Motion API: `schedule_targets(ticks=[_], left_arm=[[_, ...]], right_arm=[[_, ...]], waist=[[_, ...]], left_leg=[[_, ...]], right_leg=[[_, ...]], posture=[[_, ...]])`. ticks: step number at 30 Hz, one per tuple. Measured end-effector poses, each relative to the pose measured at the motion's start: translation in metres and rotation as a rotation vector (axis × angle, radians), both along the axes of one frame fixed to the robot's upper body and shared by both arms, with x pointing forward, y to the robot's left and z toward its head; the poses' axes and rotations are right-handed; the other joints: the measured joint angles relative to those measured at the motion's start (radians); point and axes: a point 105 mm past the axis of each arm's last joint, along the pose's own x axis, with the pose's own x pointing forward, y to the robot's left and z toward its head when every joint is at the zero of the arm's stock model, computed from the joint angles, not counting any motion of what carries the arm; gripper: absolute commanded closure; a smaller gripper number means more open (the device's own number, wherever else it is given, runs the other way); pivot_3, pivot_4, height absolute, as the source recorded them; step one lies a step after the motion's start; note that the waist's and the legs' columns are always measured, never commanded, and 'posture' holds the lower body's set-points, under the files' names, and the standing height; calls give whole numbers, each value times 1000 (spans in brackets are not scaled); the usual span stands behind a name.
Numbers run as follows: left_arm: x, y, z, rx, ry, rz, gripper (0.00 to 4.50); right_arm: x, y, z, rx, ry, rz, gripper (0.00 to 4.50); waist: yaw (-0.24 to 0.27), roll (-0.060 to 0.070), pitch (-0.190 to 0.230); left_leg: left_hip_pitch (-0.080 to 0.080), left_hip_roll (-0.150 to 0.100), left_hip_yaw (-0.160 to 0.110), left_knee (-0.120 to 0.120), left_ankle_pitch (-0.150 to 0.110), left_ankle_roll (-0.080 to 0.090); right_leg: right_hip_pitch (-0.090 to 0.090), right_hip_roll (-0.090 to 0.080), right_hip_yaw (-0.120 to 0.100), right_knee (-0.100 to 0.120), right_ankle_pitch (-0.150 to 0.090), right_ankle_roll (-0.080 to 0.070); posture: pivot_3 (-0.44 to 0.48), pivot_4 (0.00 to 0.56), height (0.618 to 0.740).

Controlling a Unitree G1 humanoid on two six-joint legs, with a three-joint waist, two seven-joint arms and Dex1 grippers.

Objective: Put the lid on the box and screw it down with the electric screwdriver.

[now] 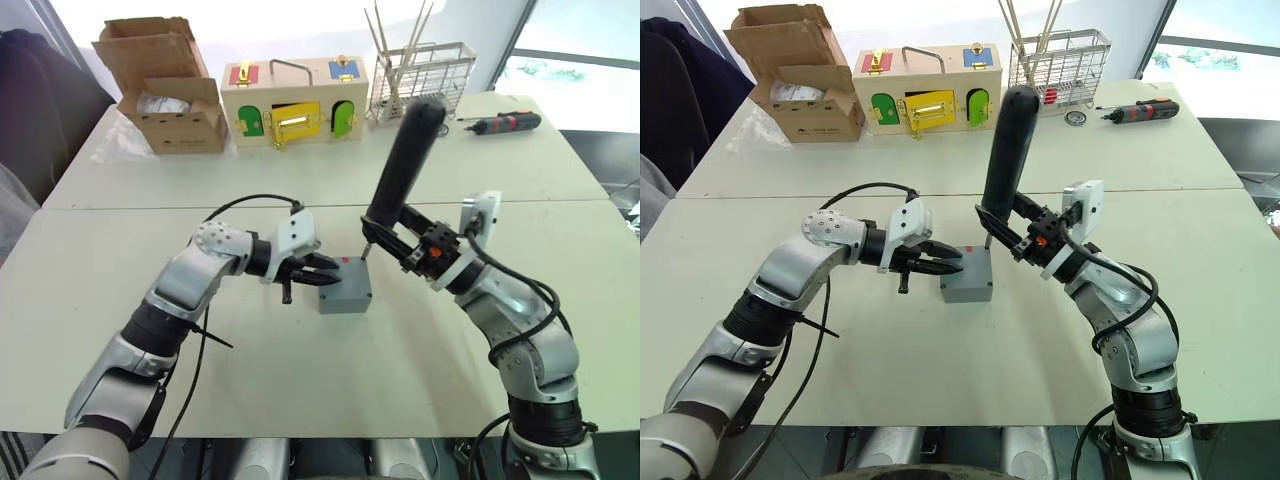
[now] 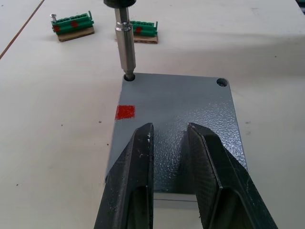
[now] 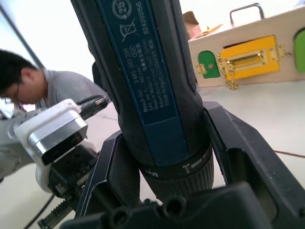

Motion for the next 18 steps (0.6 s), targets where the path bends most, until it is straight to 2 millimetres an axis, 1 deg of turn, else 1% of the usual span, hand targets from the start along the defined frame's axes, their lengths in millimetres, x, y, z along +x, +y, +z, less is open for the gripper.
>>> schedule_targets(ticks=[4, 8, 10, 12, 18], left_arm=[[-1, -2, -3, 6, 1, -5, 3424], [-2, -1, -6, 19, 0, 0, 3424], [-3, -1, -7, 27, 0, 1, 3424], [-4, -1, -9, 29, 7, 3, 3424], [-4, -2, -9, 29, 12, 9, 3424]], right_arm=[[2, 3, -3, -19, -14, 1, 2704], [-1, 0, -11, -20, -8, -3, 2704], [-1, 0, -13, -29, -5, -3, 2704], [-1, 1, -14, -38, -3, 0, 2704], [3, 5, -16, -67, -3, 11, 2704]], waist=[[0, -3, -3], [1, -9, -12], [1, -9, -13], [1, -9, -13], [1, -9, -14]], left_leg=[[2, 1, 0, 0, 0, 1], [4, 2, 0, -1, -1, 2], [11, 2, -1, -4, -4, 7], [19, 4, 0, -7, -6, 10], [20, 4, 0, -8, -6, 9]], right_leg=[[2, 0, 0, -1, 0, 0], [5, 1, 0, -4, 0, 0], [14, 2, -1, -12, 0, 0], [22, 2, 0, -13, 0, 0], [22, 2, 0, -14, 0, 0]], posture=[[0, 150, 731], [0, 150, 731], [0, 150, 731], [0, 150, 731], [0, 150, 731]])
